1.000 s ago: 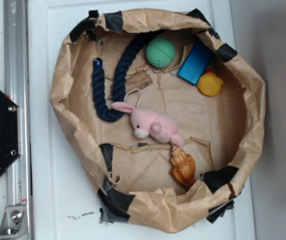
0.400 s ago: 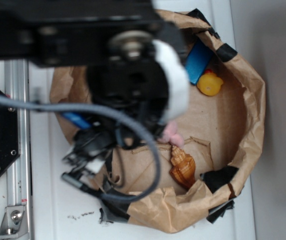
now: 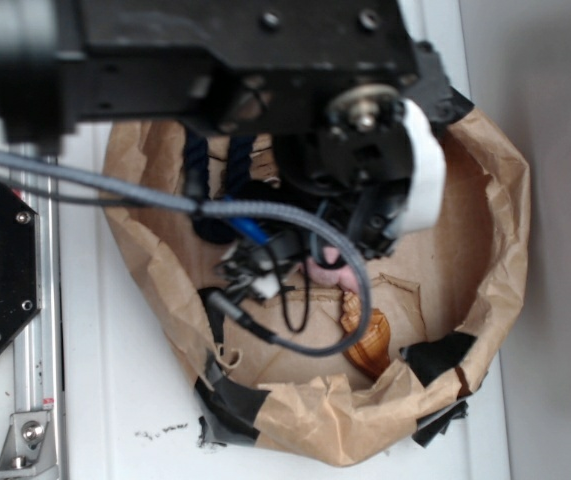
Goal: Grab the shell.
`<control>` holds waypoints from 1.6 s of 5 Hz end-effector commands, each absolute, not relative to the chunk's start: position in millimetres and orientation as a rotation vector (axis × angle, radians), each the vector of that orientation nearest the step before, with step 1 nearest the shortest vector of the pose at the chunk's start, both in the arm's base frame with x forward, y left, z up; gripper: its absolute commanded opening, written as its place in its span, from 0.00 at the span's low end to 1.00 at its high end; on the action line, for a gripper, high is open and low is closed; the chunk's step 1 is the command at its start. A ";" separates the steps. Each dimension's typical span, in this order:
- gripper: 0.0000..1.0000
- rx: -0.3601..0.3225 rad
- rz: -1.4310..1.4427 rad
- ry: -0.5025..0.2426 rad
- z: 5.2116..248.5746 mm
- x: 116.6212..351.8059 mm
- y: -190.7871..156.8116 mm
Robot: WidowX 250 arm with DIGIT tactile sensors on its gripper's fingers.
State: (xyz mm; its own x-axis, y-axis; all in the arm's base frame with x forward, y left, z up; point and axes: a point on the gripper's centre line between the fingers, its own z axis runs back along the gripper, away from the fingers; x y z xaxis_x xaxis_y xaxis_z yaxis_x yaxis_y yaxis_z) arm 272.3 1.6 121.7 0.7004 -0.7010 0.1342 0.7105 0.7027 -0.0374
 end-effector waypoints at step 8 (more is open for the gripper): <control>0.00 0.037 -0.850 -0.157 99.7 287.7 -68.7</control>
